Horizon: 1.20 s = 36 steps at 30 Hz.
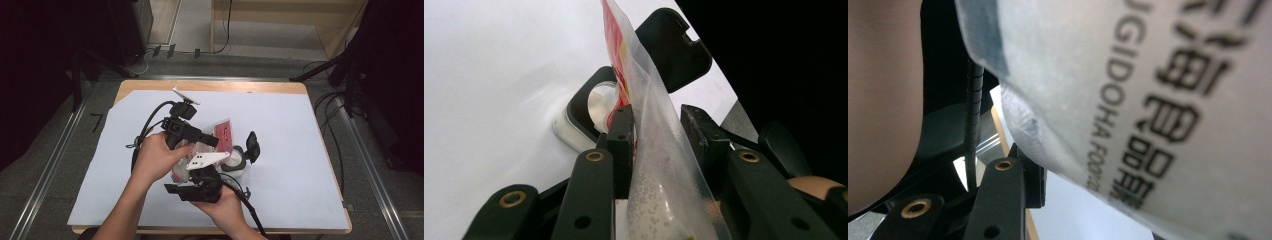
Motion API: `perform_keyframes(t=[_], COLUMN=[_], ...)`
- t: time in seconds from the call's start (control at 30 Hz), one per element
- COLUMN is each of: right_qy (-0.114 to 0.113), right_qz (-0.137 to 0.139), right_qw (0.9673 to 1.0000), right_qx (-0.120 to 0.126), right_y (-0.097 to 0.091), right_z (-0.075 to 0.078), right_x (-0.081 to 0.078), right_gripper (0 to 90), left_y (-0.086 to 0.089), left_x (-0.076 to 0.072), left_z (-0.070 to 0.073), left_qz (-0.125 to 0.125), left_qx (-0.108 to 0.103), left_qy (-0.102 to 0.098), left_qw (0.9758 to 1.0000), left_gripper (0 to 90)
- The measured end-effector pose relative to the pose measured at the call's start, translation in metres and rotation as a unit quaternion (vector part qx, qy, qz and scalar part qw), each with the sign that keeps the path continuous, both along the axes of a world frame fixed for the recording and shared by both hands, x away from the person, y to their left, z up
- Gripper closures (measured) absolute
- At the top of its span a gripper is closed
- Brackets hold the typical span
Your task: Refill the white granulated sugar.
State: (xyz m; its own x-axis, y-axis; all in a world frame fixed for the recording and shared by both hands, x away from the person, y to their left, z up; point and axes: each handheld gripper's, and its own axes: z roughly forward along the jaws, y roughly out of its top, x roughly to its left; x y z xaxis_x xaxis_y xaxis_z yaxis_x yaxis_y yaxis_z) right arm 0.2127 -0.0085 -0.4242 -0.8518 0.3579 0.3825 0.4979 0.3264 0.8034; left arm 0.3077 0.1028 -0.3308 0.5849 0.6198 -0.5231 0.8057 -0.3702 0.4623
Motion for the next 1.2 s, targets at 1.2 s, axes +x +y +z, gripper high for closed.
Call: perform_keyframes(t=[1.2], right_qy=[0.014], right_qz=[-0.004], right_qw=[0.9998], right_qx=[0.013], right_y=[-0.004], right_z=[0.0039], right_x=[0.0021], right_gripper=[63.1], left_y=[-0.0081], left_x=[0.0064], left_z=[0.0042], left_qz=[-0.005], left_qx=[0.006], left_qy=[0.012], left_qw=[0.9999], left_gripper=[67.2])
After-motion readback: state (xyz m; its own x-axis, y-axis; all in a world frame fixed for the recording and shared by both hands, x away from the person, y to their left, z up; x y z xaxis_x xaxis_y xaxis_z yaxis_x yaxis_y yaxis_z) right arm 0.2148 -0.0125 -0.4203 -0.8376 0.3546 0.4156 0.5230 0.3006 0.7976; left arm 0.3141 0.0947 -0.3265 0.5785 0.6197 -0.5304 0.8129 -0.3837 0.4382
